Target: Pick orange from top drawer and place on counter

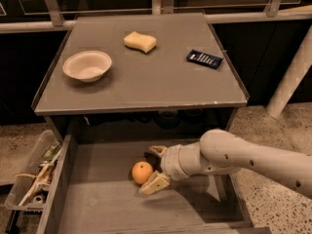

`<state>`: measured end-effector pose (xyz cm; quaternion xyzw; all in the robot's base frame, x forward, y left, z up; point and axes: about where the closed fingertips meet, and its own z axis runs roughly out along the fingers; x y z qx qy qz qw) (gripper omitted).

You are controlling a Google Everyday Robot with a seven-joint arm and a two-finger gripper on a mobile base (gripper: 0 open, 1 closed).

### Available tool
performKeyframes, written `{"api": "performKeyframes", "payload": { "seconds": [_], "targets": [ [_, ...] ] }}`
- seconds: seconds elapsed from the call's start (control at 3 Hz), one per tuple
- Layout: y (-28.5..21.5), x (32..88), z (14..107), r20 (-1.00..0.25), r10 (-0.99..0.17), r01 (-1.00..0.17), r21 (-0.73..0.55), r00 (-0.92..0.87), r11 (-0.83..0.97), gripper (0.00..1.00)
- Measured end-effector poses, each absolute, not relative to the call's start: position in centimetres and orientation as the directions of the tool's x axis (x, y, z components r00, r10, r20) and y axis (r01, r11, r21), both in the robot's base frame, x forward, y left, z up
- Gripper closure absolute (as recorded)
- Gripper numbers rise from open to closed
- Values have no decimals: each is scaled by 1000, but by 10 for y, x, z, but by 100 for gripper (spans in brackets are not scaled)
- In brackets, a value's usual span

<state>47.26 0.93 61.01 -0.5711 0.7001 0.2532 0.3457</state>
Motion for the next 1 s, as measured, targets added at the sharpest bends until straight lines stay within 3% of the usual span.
{"api": "performKeyframes", "payload": {
  "seconds": [1.0],
  "targets": [
    [9, 472, 610, -773, -625, -975, -39, -109, 219, 87]
  ]
}}
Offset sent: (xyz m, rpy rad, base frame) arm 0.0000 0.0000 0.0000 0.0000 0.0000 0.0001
